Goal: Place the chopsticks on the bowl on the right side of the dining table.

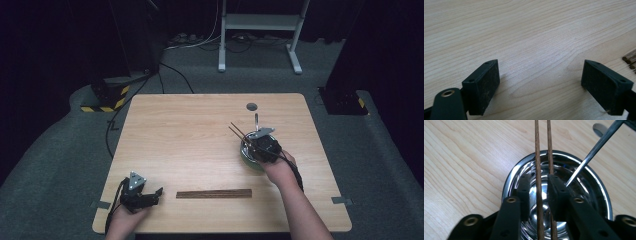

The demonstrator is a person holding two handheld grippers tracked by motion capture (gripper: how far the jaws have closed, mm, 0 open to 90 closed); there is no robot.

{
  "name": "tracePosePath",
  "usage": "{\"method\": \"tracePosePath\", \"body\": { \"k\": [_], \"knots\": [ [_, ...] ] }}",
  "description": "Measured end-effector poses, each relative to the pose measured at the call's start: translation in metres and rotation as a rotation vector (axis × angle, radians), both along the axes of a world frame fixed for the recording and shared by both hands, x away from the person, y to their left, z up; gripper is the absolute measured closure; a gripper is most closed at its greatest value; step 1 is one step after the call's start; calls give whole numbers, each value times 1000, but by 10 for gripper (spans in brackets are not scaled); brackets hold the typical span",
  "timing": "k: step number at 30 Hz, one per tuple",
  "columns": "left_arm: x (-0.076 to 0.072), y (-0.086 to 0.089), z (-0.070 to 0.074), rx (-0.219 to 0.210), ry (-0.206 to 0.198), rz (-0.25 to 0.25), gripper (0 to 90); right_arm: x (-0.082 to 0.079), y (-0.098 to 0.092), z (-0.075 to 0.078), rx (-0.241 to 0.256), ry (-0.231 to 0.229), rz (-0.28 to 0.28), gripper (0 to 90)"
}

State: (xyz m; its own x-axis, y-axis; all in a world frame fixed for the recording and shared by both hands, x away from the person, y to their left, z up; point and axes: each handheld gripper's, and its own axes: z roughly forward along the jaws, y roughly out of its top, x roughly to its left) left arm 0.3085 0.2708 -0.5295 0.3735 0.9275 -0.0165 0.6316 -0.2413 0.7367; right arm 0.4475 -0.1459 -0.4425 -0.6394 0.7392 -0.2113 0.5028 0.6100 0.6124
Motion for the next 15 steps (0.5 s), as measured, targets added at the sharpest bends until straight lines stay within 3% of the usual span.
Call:
{"method": "tracePosePath", "body": {
  "k": [5,10,15],
  "knots": [
    [1,0,0,0,1,2,150,4,-4,-1,7,9,-51,545],
    [1,0,0,-1,1,0,150,13,-9,-7,3,37,-76,545],
    [0,0,0,-1,1,0,150,16,-10,-10,5,58,-53,625]
  ]
}}
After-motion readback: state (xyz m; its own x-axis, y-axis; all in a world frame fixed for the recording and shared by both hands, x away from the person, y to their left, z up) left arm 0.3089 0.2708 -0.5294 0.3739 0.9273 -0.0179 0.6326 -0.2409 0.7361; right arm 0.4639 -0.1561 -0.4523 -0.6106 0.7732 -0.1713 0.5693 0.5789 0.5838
